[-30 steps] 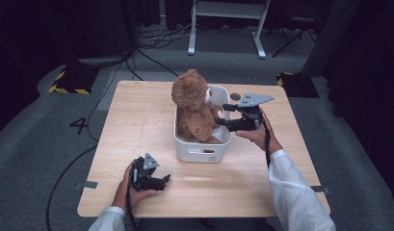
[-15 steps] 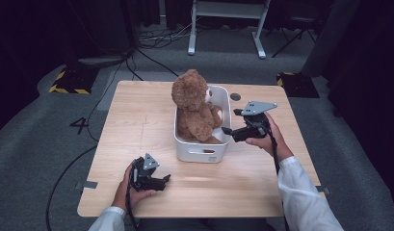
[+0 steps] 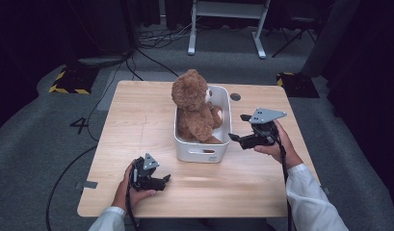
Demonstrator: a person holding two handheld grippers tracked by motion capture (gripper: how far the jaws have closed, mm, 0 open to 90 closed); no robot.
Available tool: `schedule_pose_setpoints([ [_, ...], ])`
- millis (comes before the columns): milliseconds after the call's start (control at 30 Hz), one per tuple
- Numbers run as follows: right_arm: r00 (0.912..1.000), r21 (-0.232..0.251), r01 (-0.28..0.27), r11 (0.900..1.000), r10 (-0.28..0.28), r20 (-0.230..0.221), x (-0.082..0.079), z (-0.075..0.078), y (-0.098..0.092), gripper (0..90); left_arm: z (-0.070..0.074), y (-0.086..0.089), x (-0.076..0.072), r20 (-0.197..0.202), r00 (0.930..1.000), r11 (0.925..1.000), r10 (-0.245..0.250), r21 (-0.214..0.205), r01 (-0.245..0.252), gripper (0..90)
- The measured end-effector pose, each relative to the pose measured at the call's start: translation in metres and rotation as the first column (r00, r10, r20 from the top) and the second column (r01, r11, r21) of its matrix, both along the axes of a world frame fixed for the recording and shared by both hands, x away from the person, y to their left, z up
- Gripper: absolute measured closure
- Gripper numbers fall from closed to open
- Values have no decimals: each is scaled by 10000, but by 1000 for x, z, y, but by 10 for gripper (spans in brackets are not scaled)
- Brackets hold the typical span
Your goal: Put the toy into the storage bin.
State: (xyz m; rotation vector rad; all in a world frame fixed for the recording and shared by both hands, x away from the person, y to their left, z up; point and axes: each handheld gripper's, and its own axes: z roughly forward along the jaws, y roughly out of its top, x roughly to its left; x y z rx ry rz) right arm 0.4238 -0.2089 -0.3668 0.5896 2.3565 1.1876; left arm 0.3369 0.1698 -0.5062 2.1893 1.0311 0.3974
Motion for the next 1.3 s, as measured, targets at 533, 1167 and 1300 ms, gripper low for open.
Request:
schedule_pose_setpoints([
  [533,10000,-731,75,9973,-71,52,-18,-10,-14,182,0,0,0,0,10000,10000,0,-1,0,160],
  [1167,9990,-1444,411,9887,-435,-137,-33,-36,-33,182,0,0,0,-3,10000,10000,1,-4,-1,160],
  [1300,9984,-1592,479,9861,-519,-208,-37,-44,-37,188,0,0,0,2,10000,10000,1,4,-1,160],
])
